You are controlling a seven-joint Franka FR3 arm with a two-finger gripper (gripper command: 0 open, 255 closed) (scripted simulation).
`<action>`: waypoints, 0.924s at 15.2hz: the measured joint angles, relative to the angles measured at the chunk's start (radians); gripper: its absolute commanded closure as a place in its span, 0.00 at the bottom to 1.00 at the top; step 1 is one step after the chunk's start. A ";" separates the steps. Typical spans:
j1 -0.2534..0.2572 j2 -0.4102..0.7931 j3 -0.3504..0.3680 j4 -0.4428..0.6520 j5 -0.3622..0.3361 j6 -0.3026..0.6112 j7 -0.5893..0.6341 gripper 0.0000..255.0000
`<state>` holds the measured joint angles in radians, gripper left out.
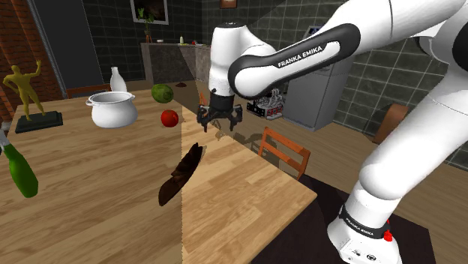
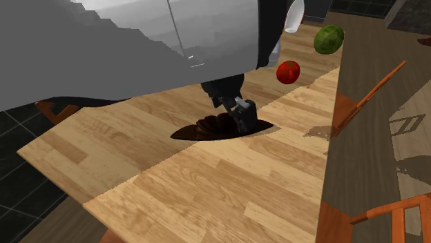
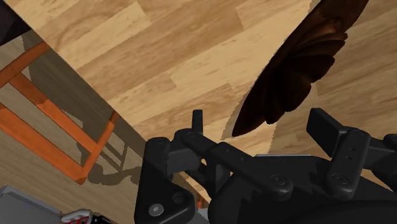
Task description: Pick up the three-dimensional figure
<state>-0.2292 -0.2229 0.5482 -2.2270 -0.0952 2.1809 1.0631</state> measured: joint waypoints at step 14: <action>0.043 0.539 0.025 0.329 -0.468 0.011 0.586 0.00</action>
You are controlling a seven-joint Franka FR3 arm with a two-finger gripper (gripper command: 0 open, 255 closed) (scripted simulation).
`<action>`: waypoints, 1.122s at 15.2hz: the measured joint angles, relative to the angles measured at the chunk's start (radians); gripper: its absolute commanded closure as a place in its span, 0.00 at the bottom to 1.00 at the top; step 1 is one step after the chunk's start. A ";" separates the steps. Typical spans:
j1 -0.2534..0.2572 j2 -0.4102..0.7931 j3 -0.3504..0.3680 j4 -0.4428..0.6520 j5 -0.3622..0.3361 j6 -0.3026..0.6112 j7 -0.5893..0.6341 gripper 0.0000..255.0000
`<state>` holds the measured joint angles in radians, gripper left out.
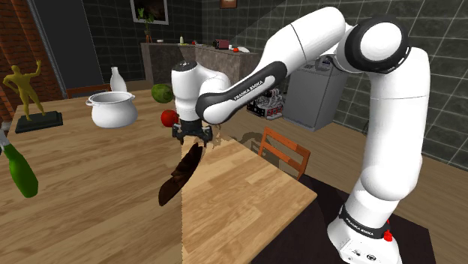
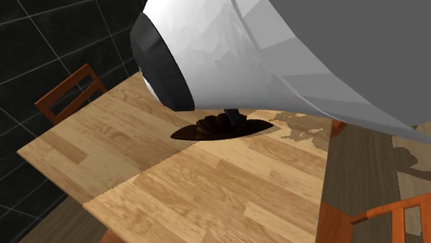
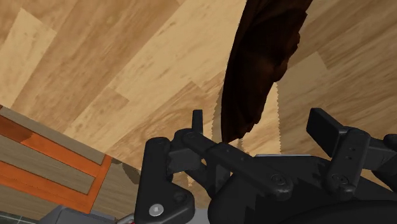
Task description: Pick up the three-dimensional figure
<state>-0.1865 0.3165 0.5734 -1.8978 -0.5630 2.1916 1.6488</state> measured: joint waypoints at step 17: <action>0.008 0.032 -0.014 -0.016 -0.035 0.037 0.032 1.00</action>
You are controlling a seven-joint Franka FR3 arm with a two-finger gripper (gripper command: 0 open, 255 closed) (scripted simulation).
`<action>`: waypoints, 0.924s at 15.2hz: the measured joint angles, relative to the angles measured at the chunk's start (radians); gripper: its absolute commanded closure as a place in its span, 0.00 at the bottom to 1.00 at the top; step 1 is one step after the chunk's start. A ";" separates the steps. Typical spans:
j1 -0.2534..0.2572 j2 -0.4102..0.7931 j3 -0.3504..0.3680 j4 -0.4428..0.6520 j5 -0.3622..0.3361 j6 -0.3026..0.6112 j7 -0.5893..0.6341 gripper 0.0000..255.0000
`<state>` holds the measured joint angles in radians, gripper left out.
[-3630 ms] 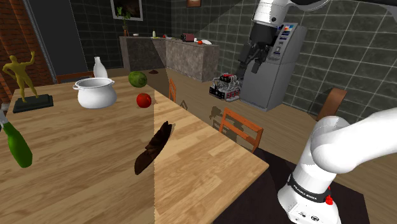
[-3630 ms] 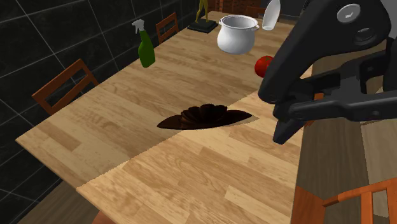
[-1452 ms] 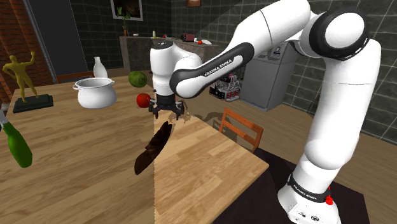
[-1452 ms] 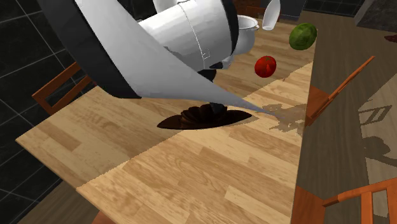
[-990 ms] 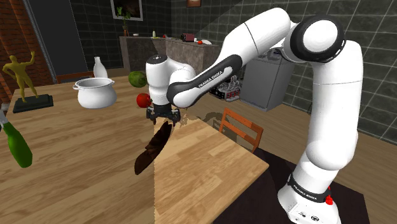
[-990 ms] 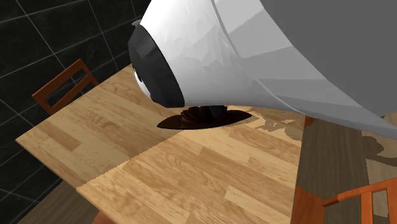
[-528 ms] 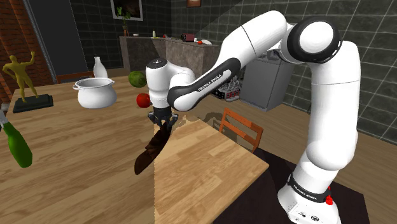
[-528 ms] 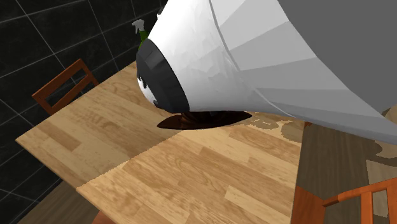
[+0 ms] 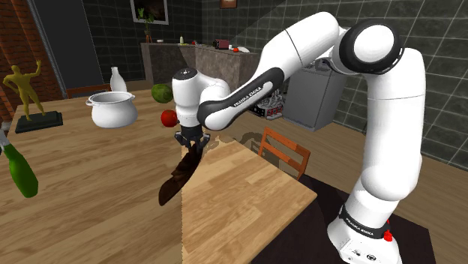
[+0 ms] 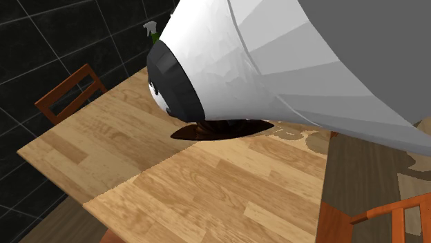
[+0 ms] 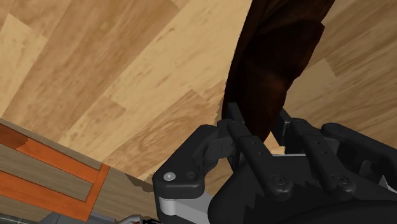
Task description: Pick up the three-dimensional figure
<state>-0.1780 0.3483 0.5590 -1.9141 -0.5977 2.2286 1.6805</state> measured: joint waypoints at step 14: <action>-0.020 -0.084 0.035 0.075 0.095 -0.128 -0.091 1.00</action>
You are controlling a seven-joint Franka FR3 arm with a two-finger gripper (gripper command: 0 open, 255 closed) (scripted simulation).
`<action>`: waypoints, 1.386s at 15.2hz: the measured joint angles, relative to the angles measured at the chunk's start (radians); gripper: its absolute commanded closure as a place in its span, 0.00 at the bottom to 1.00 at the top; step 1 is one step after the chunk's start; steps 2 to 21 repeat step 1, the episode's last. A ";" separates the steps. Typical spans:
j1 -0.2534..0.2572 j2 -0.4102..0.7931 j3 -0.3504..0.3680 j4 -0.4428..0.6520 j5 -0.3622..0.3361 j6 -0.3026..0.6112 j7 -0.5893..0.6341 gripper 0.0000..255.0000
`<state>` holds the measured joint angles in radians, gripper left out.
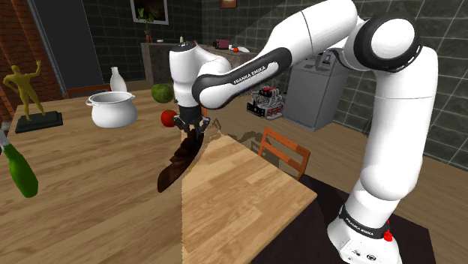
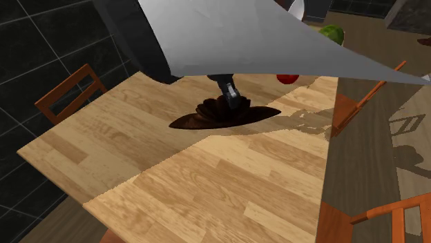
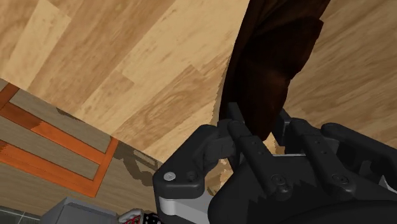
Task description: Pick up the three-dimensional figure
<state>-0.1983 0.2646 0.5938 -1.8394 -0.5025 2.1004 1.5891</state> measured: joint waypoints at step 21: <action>-0.001 -0.006 0.002 0.000 0.005 -0.004 -0.003 1.00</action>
